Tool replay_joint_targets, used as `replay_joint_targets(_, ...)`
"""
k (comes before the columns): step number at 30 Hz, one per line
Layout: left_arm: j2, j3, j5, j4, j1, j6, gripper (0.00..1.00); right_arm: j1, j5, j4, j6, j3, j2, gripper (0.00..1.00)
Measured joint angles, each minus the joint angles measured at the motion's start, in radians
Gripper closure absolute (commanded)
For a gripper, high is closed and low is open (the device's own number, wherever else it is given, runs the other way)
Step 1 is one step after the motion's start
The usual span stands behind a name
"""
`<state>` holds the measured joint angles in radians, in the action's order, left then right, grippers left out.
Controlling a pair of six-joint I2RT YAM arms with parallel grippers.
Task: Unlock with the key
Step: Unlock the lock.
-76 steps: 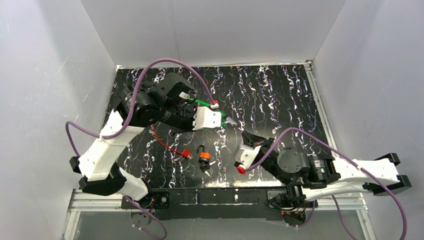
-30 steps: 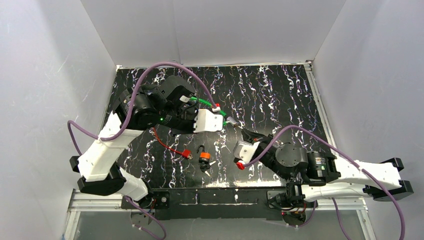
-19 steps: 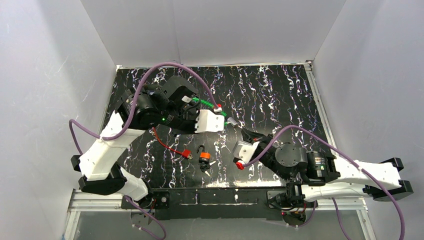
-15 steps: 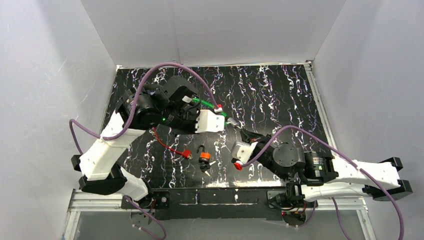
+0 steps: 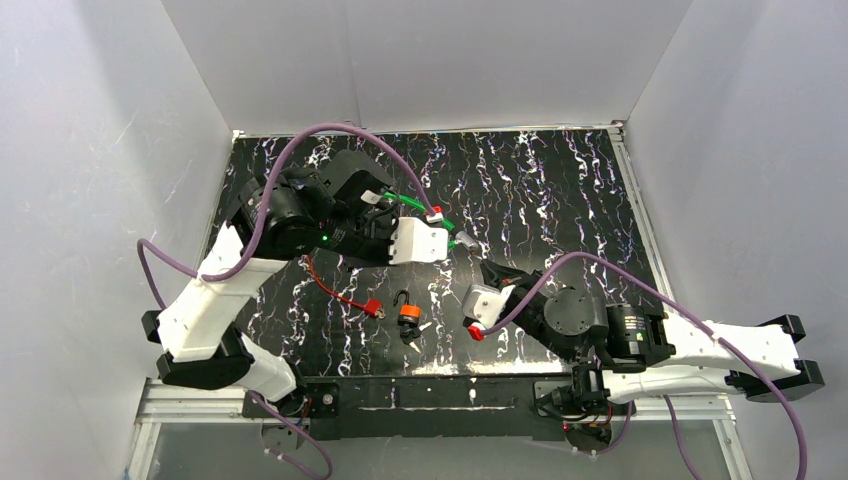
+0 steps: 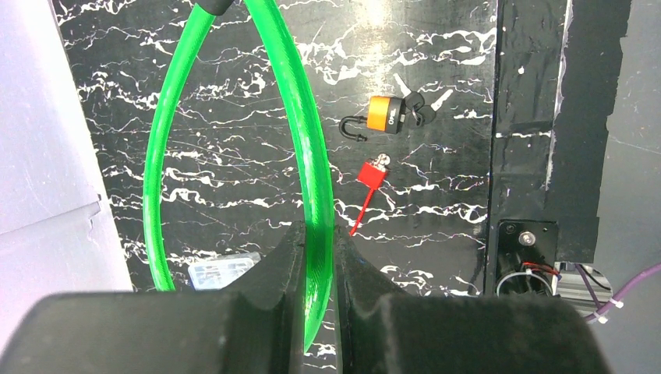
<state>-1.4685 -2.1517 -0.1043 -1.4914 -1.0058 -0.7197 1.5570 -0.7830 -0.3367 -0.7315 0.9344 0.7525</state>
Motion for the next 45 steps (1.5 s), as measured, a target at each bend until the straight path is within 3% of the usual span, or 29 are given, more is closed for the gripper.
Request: replay_joint_targets(45,-0.002,0.007,0.038,0.0,-0.019,-0.001,1.0,0.0,-0.019,0.005,-0.032,0.01,0.009,0.99)
